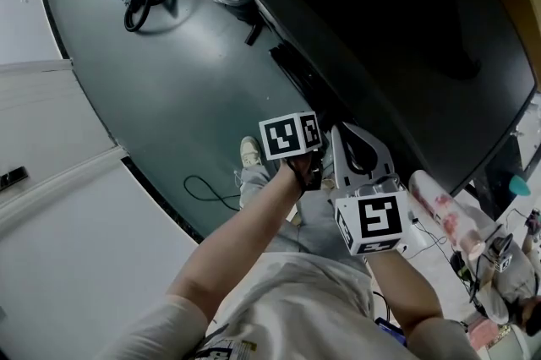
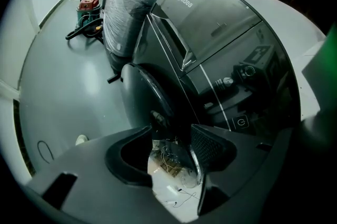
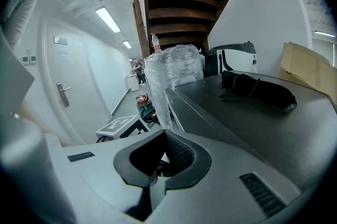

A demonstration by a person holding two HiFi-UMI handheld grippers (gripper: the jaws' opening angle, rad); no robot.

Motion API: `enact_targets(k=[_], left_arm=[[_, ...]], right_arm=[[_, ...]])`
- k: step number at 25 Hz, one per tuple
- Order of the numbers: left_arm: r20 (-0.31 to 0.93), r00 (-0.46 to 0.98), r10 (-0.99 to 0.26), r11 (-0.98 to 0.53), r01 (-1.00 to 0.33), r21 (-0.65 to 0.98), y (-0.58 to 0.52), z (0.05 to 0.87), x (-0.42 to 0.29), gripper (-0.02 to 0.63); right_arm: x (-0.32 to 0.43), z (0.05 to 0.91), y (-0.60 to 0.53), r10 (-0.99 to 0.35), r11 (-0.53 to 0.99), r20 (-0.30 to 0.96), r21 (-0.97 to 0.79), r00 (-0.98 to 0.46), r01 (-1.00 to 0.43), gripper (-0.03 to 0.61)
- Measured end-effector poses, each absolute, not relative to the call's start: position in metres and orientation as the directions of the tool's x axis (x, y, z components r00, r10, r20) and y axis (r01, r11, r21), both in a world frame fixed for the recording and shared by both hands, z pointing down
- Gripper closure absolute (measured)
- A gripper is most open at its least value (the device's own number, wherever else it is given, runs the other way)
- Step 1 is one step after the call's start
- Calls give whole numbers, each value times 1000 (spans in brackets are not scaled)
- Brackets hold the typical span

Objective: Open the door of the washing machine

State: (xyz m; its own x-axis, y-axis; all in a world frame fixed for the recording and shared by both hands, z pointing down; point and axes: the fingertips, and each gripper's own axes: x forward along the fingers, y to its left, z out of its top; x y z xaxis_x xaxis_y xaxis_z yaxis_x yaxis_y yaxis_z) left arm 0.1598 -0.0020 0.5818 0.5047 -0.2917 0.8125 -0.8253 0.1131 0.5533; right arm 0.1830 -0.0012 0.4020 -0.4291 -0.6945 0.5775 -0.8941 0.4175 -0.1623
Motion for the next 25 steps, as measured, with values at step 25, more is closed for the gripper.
enact_targets(k=[25], left_arm=[[776,547,-314,128,-785,606,-1,578,160,425]], right_arm=[[170,411,-6,-678,427,584,-181,-446,-886,552]])
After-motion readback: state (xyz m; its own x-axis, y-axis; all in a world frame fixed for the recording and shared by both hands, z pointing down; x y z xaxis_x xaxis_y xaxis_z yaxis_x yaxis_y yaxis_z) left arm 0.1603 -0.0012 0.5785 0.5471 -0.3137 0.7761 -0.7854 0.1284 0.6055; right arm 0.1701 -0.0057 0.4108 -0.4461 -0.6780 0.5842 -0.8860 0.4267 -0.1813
